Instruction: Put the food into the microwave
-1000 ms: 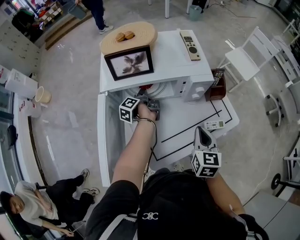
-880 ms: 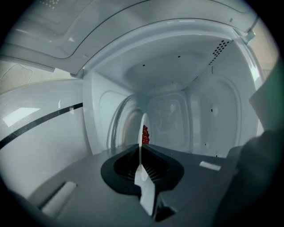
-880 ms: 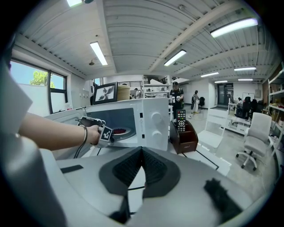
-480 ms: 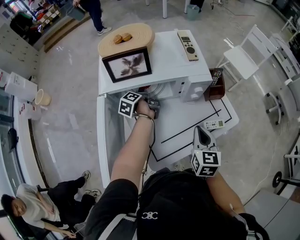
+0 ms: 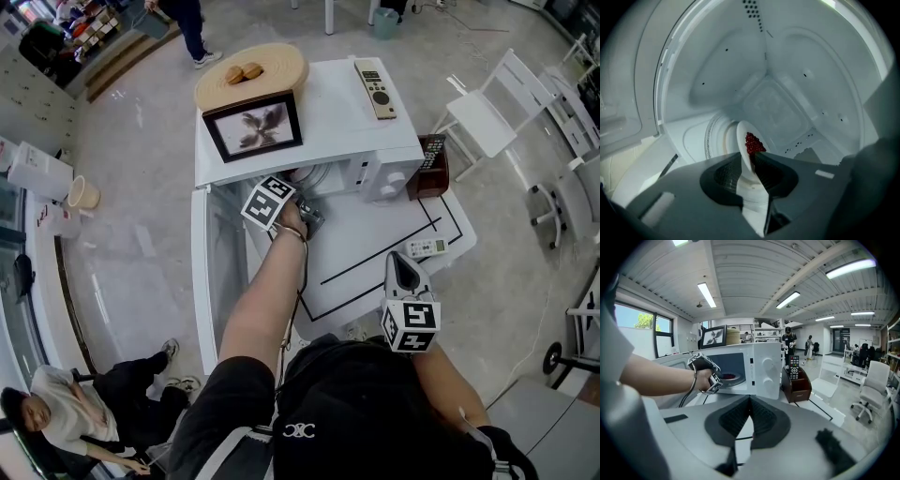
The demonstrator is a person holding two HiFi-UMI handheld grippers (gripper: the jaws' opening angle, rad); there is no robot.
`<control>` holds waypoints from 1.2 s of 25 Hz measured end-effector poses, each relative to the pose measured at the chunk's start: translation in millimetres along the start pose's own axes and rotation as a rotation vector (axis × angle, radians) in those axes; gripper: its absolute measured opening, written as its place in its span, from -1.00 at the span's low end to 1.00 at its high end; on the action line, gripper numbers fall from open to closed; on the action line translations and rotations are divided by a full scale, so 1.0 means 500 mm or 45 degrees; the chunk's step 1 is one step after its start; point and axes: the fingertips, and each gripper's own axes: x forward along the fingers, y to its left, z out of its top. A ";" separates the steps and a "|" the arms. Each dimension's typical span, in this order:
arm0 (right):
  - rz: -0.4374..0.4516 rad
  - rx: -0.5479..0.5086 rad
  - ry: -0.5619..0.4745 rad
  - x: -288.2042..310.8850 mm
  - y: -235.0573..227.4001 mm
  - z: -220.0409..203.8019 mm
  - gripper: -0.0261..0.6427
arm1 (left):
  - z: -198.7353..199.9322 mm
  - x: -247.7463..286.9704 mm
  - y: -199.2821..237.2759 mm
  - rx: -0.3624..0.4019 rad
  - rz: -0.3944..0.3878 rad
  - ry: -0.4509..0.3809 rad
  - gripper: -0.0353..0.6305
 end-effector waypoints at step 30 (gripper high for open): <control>0.072 -0.022 -0.017 0.008 0.035 0.006 -0.91 | -0.014 -0.060 0.007 0.976 0.187 -0.089 -0.87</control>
